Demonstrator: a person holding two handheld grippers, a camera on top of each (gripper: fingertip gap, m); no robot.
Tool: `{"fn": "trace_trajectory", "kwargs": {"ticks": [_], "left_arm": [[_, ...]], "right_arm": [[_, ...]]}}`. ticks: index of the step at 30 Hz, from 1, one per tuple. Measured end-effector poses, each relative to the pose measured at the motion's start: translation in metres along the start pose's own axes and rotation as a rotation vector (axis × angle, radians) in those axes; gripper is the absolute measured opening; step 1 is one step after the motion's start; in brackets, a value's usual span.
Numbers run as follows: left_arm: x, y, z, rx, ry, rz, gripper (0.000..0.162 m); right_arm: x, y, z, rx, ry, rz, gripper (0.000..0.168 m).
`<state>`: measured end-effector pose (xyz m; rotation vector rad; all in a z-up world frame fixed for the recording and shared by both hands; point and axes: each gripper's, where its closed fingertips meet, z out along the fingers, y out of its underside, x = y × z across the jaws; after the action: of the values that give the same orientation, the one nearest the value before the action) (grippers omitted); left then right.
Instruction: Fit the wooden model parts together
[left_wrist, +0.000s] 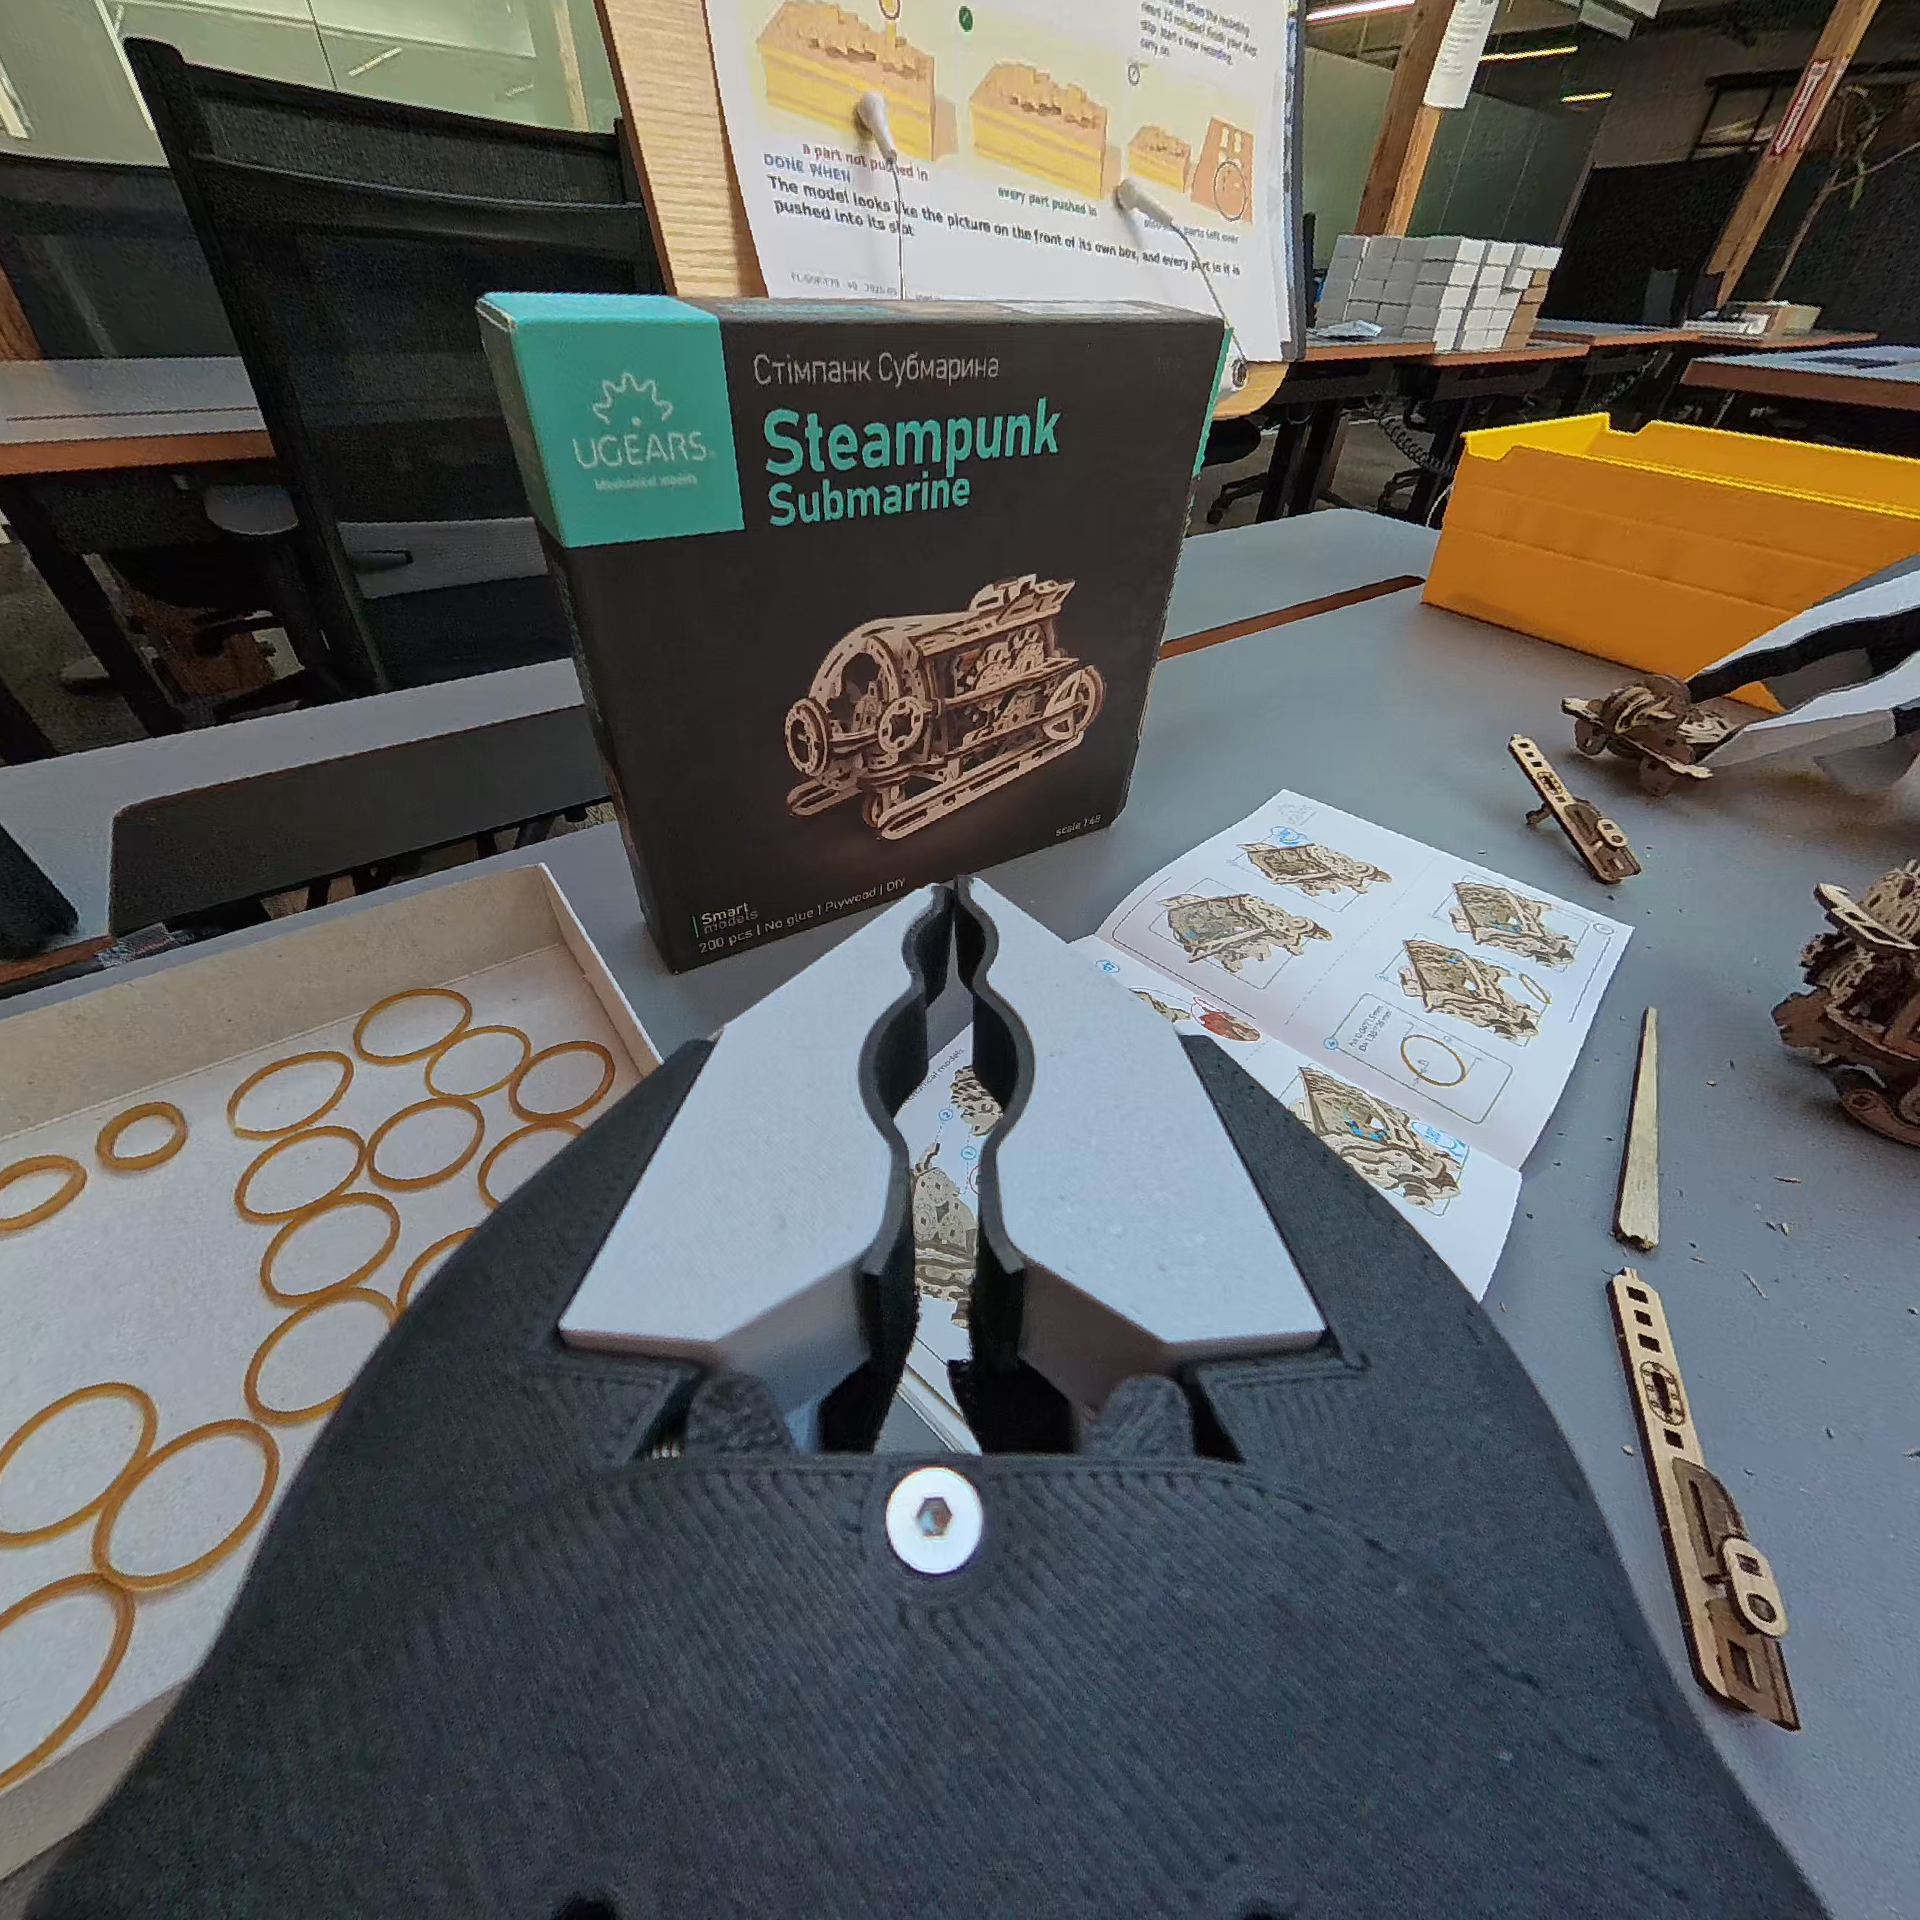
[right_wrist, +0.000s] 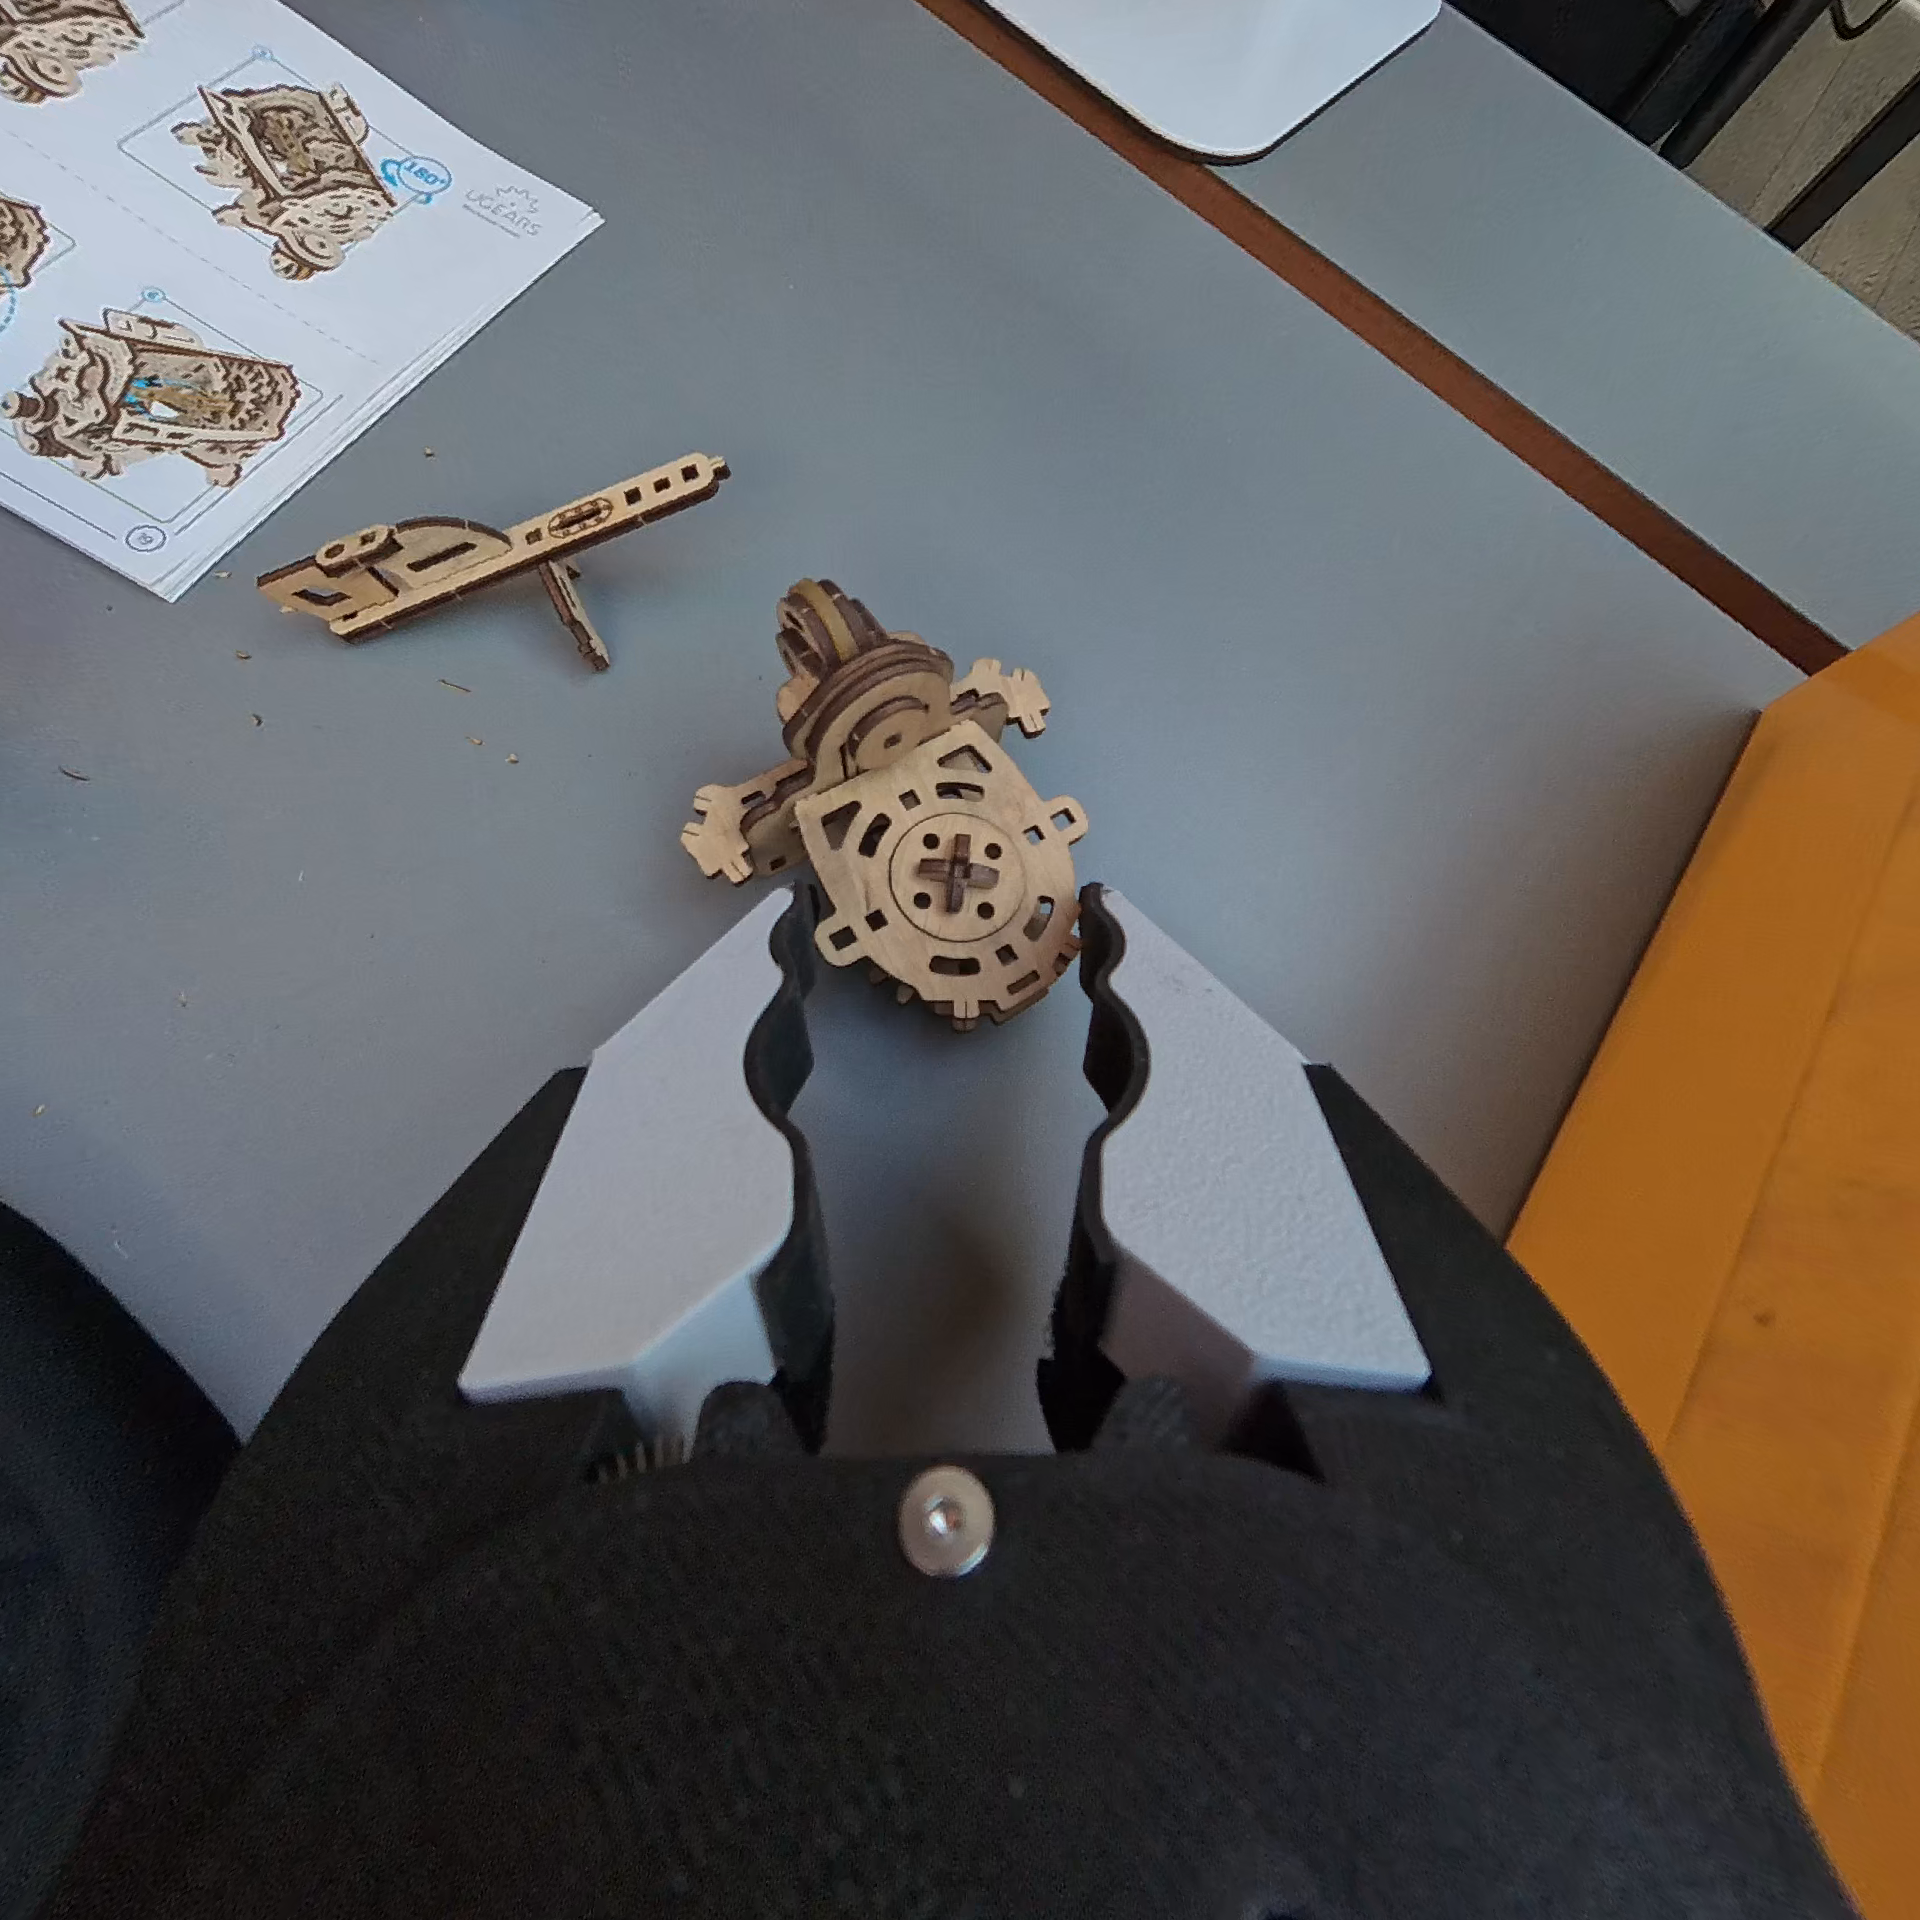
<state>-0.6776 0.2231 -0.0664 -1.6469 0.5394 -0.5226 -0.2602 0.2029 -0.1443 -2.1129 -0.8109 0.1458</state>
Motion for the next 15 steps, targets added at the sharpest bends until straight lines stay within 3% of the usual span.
{"fn": "trace_trajectory", "kwargs": {"ticks": [1, 15], "left_arm": [[-0.0001, -0.0001, 0.0, 0.0, 0.0, 0.0, 0.0], [0.0007, 0.0015, 0.0009, -0.008, 0.004, 0.001, 0.0]], "right_arm": [[-0.0002, 0.0, -0.0001, 0.001, -0.002, -0.002, 0.05], [-0.0029, -0.0022, -0.0015, -0.008, -0.005, -0.005, 0.05]]}}
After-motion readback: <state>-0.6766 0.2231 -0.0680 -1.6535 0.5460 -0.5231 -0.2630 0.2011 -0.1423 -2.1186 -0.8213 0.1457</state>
